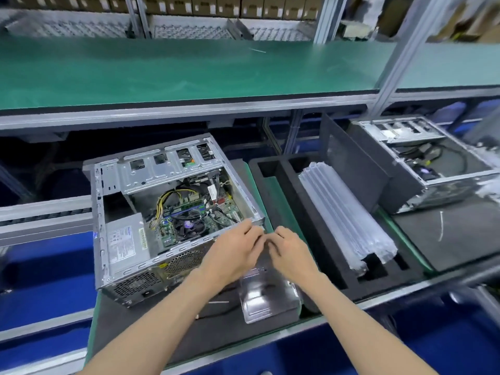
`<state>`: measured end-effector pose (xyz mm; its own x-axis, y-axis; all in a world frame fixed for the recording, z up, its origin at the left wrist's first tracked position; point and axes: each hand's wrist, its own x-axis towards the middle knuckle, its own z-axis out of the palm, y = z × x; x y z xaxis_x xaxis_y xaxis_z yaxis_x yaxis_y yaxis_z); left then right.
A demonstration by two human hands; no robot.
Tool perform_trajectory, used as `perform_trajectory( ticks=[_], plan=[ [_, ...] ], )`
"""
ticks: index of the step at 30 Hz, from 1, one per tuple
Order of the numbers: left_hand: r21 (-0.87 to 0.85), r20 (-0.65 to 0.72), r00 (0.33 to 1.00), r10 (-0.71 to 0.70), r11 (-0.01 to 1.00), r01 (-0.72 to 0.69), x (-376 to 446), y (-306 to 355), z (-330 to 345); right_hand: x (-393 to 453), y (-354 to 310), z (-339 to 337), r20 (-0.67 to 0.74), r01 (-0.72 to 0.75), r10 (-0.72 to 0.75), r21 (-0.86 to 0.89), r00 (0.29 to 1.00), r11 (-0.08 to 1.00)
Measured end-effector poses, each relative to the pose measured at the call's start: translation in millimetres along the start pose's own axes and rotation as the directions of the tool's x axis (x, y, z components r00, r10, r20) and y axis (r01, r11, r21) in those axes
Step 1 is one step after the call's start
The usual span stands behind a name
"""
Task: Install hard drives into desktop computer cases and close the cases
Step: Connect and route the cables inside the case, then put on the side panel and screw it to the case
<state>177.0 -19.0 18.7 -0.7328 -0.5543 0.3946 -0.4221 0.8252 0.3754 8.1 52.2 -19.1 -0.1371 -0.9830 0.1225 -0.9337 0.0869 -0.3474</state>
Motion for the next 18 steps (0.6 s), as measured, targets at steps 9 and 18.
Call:
perform_trajectory(
  ticks=[9,18],
  plan=[
    [0.075,0.329,0.944,-0.022,0.997,-0.003,113.3,24.9,60.3,7.4,105.0,-50.4,-0.082,-0.543,0.541,-0.25,0.837,0.802],
    [0.072,0.493,0.85,-0.186,0.982,0.173,154.8,27.9,106.3,7.9,198.5,-56.5,0.164,-0.726,0.794,-0.331,0.585,0.603]
  ],
)
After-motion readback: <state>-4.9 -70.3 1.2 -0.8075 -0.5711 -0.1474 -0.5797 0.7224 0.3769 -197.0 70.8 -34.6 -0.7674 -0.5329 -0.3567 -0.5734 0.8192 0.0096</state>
